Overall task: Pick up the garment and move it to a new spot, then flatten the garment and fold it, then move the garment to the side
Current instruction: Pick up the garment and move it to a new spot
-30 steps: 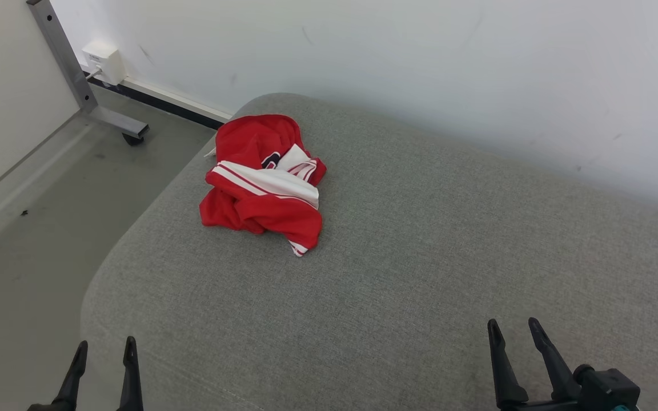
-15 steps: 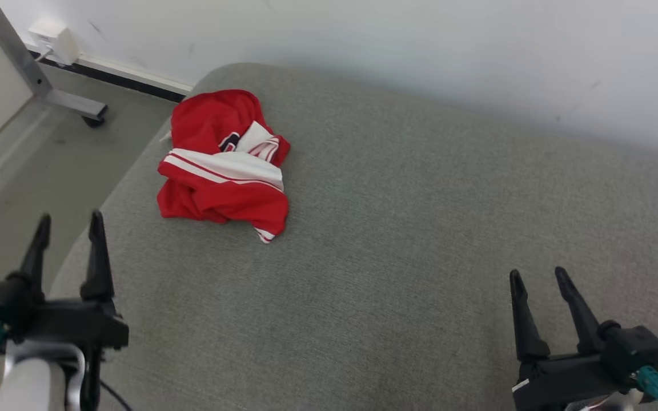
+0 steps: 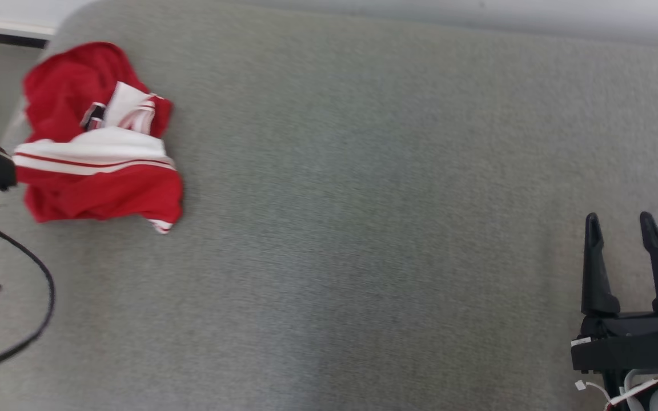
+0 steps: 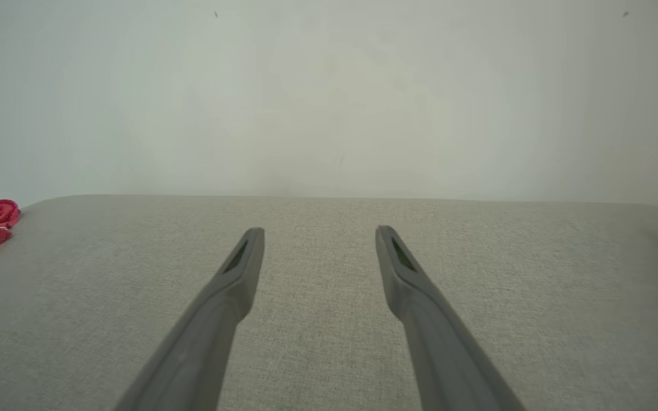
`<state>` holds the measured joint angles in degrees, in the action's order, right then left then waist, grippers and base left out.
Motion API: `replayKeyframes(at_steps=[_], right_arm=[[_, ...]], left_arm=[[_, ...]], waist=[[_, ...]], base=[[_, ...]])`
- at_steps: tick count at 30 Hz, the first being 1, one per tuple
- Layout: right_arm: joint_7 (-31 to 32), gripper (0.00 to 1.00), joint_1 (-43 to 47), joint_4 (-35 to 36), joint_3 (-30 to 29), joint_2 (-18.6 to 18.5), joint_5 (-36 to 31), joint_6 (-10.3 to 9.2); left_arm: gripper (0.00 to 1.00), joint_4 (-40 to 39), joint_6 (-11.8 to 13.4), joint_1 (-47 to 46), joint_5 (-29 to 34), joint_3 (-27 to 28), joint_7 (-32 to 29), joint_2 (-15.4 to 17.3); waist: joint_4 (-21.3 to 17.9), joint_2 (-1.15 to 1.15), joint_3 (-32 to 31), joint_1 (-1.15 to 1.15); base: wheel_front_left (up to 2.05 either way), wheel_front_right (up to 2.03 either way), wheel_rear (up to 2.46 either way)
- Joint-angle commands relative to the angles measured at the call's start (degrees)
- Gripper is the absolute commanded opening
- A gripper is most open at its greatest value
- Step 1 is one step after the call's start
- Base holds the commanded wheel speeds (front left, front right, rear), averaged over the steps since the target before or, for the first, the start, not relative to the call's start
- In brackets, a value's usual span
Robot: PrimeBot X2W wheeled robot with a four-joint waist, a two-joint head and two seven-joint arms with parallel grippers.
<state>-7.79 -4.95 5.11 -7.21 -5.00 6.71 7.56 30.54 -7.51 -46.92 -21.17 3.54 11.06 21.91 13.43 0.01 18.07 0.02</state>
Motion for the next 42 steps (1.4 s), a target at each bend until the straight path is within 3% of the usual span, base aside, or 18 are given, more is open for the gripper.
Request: replayKeyframes(at_steps=[1,14,22,28,29,30,31,32,42], right_arm=[[0.15,1.00,-0.77,1.21,-0.33,-0.08,-0.35,-0.13],[2.53,1.00,-1.09,7.88,-2.16,-0.13,-1.87,-0.13],[4.09,1.00,-1.56,10.00,-1.68,-0.42,-2.36,-0.13],[4.60,1.00,-1.78,10.37,-1.57,-0.50,-2.43,-0.13],[4.62,1.00,-1.80,10.27,-1.38,-0.46,-2.43,-0.13],[4.59,1.00,-1.83,10.08,-1.21,-0.44,-2.31,-0.13],[4.47,1.00,-1.90,9.87,-1.02,-0.42,-2.11,-0.13],[4.35,1.00,-1.95,9.56,-0.86,-0.39,-2.01,-0.13],[1.31,1.00,-1.43,4.10,0.43,0.62,-0.22,-0.13]], left_arm=[[1.00,2.17,0.08,-1.98,-0.82,0.26,-0.95,1.00],[1.00,19.17,0.10,-9.54,-3.82,-1.88,-8.35,5.06],[1.00,29.42,0.10,-10.49,-7.94,-4.10,-14.90,4.91],[1.00,32.70,0.10,-9.98,-10.27,-6.30,-17.54,4.80],[0.85,33.19,0.10,-9.79,-10.38,-6.76,-17.77,4.83],[0.43,33.10,0.10,-9.79,-10.45,-7.13,-17.05,4.93],[0.09,32.98,0.10,-9.92,-10.50,-7.38,-16.15,5.19],[0.00,32.99,0.10,-10.00,-10.39,-7.82,-15.41,5.37],[0.00,28.86,0.10,-14.95,-7.55,-11.19,-2.59,8.25]], waist=[[-7.36,-0.01,7.38,-0.02],[-9.73,-0.01,11.09,-0.02],[-9.63,-0.01,11.18,-0.02],[-9.61,-0.01,10.92,-0.02],[-9.62,-0.01,10.76,-0.02],[-9.61,-0.01,10.60,-0.02],[-9.61,-0.01,10.39,-0.02],[-9.61,-0.01,10.06,-0.02],[-10.08,-0.01,3.89,-0.02]], base=[[0.00,0.00,0.00],[0.00,0.00,0.00],[0.00,0.00,0.00],[0.00,0.00,0.00],[0.00,0.00,0.00],[0.00,0.00,0.00],[0.00,0.00,0.00],[0.00,0.00,0.00],[0.00,0.00,0.00]])
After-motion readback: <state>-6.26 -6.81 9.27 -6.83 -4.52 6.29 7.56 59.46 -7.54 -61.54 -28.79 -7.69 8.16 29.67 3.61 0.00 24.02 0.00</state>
